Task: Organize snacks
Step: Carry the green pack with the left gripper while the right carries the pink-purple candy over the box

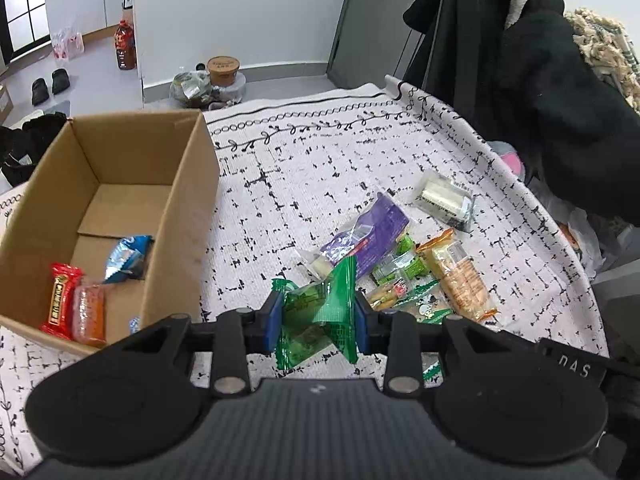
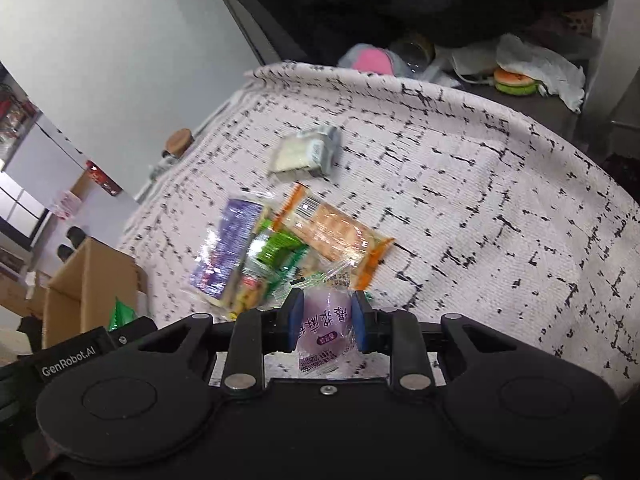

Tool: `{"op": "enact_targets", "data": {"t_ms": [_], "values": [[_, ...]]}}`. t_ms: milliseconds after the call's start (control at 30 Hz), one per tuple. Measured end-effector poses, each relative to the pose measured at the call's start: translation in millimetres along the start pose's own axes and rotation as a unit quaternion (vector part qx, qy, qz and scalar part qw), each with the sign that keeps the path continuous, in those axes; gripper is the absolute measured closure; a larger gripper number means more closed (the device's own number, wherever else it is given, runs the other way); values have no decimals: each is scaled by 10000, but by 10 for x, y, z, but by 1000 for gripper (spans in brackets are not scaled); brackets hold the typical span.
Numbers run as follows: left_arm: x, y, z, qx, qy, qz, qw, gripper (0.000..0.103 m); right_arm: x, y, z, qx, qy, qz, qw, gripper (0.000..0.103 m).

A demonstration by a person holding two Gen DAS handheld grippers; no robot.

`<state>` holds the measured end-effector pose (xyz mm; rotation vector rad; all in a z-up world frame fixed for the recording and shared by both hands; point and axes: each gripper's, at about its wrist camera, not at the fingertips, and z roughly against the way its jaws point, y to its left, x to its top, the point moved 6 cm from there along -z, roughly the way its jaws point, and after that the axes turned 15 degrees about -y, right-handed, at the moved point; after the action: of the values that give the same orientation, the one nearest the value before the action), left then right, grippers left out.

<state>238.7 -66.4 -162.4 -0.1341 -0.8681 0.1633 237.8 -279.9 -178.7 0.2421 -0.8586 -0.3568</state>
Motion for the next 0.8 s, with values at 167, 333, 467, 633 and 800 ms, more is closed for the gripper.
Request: {"op": "enact_targets", "data": {"t_ms": [167, 333, 467, 633, 800], "values": [[46, 14, 135, 8, -77, 13, 10000, 68, 27, 74, 62, 197, -117, 73, 9997, 78], [116, 76, 273, 35, -96, 87, 9999, 68, 67, 185, 110, 399, -39, -19, 9992, 78], [210, 133, 385, 26, -156, 165, 9997, 68, 96, 289, 182, 459, -85, -5, 9989, 78], [305, 168, 458, -70, -200, 188, 9996, 68, 154, 466, 249, 558, -162, -1, 9983, 78], [391, 251, 497, -107, -239, 232, 9994, 68, 210, 681, 275, 689, -227, -17, 9974, 78]]}}
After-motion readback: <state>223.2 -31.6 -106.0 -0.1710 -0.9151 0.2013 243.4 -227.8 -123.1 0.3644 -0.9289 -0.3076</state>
